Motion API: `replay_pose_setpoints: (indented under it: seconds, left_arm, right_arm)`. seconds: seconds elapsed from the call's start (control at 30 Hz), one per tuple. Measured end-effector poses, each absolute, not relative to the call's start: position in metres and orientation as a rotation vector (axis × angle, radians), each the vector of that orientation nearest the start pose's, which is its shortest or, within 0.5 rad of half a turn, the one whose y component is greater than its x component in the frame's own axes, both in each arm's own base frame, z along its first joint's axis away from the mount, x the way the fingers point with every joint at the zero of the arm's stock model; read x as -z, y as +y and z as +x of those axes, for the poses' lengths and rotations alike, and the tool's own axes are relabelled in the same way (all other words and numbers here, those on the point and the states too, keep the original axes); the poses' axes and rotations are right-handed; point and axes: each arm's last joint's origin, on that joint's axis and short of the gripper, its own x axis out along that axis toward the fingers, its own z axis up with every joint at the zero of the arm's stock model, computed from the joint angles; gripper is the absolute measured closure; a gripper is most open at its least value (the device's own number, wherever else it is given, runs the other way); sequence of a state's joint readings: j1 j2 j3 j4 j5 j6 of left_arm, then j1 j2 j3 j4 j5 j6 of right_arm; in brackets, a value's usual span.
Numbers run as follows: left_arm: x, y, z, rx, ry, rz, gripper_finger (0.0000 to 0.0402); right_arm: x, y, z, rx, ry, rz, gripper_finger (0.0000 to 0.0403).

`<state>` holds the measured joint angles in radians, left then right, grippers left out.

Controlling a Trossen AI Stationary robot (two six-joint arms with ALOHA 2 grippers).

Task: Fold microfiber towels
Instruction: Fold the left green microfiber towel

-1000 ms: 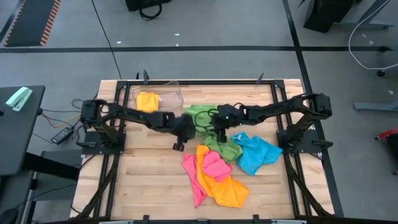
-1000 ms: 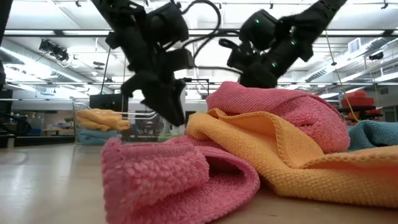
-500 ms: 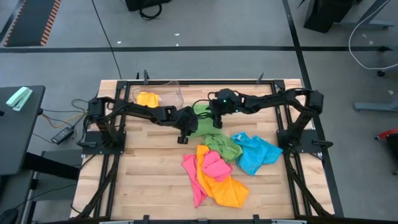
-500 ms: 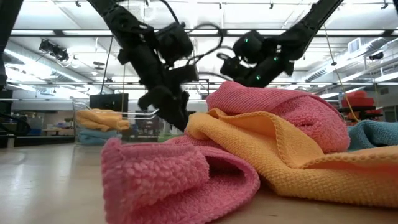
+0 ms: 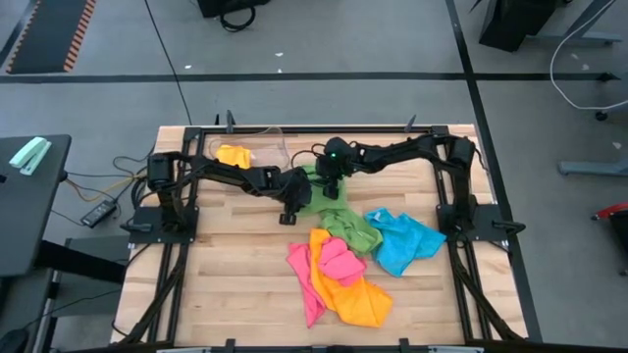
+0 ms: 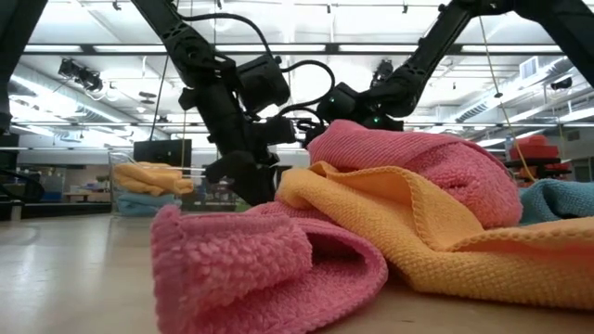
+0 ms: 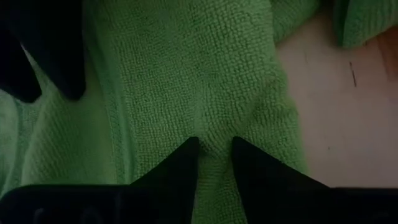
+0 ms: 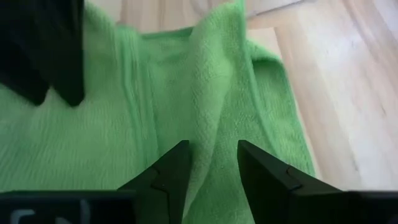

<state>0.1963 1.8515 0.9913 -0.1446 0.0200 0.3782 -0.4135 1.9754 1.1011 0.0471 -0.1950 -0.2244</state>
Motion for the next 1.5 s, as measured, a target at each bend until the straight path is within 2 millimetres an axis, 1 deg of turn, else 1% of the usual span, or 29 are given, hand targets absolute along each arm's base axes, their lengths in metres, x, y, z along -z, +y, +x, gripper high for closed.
replay_pose_setpoints:
  seconds: [0.1, 0.2, 0.27, 0.37, 0.53, 0.83, 0.9, 1.0, 1.1, 1.2, 1.33, 1.4, 1.5]
  left_arm:
    - [-0.129, 0.066, 0.344, 0.033, 1.018, 0.236, 0.0294]
    - [-0.129, 0.066, 0.344, 0.033, 1.017, 0.233, 0.0294]
    - [-0.129, 0.066, 0.344, 0.034, 1.016, 0.232, 0.0294]
    - [-0.129, 0.066, 0.344, 0.033, 1.016, 0.229, 0.0294]
    - [-0.129, 0.066, 0.344, 0.029, 1.015, 0.222, 0.0294]
    - [-0.129, 0.066, 0.344, 0.028, 1.015, 0.219, 0.0294]
    - [-0.129, 0.066, 0.344, 0.028, 1.014, 0.22, 0.0295]
    - [-0.129, 0.066, 0.344, 0.028, 1.014, 0.22, 0.0294]
    - [-0.129, 0.066, 0.344, 0.028, 1.013, 0.221, 0.0295]
    - [-0.129, 0.066, 0.344, 0.028, 1.011, 0.222, 0.0296]
    - [-0.129, 0.066, 0.344, 0.028, 1.009, 0.223, 0.0296]
    - [-0.129, 0.066, 0.344, 0.028, 1.005, 0.224, 0.0296]
    - [-0.129, 0.066, 0.345, 0.027, 1.003, 0.224, 0.0297]
  right_arm:
    - [-0.129, -0.155, 0.357, 0.129, 0.823, 0.045, 0.0264]
    - [-0.142, -0.163, 0.353, 0.188, 0.798, 0.038, 0.0268]
    - [-0.147, -0.169, 0.349, 0.217, 0.793, 0.038, 0.0269]
    - [-0.144, -0.174, 0.344, 0.222, 0.829, 0.037, 0.027]
    - [-0.141, -0.174, 0.338, 0.186, 0.892, 0.012, 0.0269]
    - [-0.14, -0.18, 0.333, 0.173, 0.925, -0.037, 0.0276]
    - [-0.141, -0.181, 0.333, 0.157, 0.906, -0.051, 0.0276]
    - [-0.145, -0.181, 0.338, 0.111, 0.832, -0.07, 0.0276]
    - [-0.148, -0.18, 0.343, 0.112, 0.775, -0.077, 0.0276]
    - [-0.146, -0.183, 0.345, 0.107, 0.745, -0.039, 0.0276]
    - [-0.135, -0.187, 0.343, 0.13, 0.781, 0.041, 0.0276]
    - [-0.132, -0.191, 0.344, 0.143, 0.772, 0.052, 0.0273]
    - [-0.127, -0.192, 0.341, 0.151, 0.799, 0.083, 0.0268]
